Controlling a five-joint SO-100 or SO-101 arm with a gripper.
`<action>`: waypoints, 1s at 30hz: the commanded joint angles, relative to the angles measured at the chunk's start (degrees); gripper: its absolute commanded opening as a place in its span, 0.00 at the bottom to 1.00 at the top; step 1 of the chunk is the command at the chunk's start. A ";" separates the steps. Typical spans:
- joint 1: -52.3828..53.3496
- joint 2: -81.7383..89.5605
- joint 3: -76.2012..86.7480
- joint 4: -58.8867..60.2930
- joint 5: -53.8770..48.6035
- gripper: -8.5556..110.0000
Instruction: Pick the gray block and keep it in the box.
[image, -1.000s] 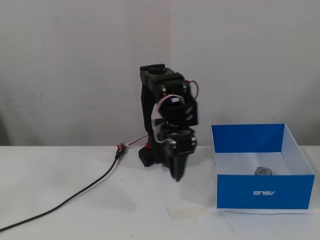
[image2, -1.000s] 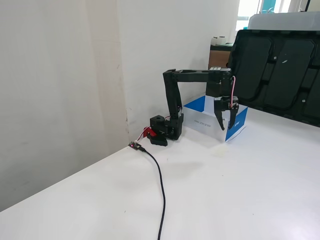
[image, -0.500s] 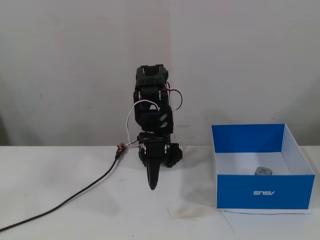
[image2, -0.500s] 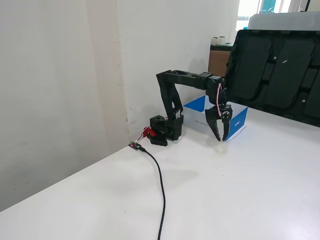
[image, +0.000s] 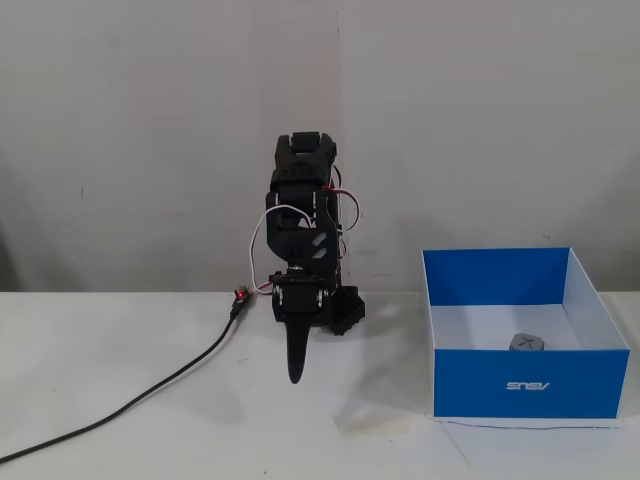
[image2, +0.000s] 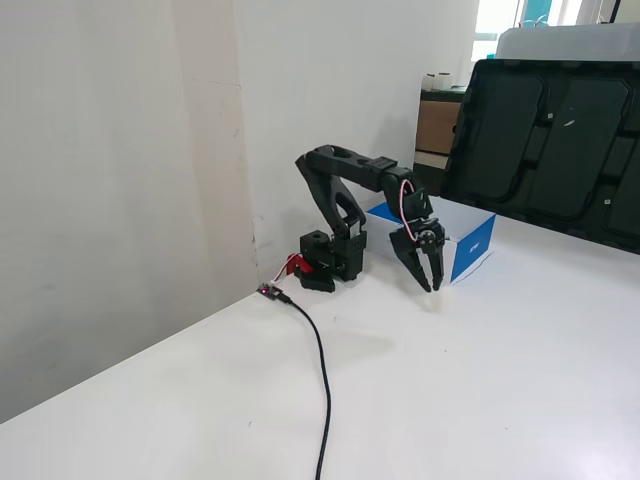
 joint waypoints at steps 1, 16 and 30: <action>-0.44 8.61 3.69 -3.16 0.88 0.07; -2.64 39.64 25.22 -2.72 1.23 0.07; -1.23 62.67 34.72 7.29 1.23 0.07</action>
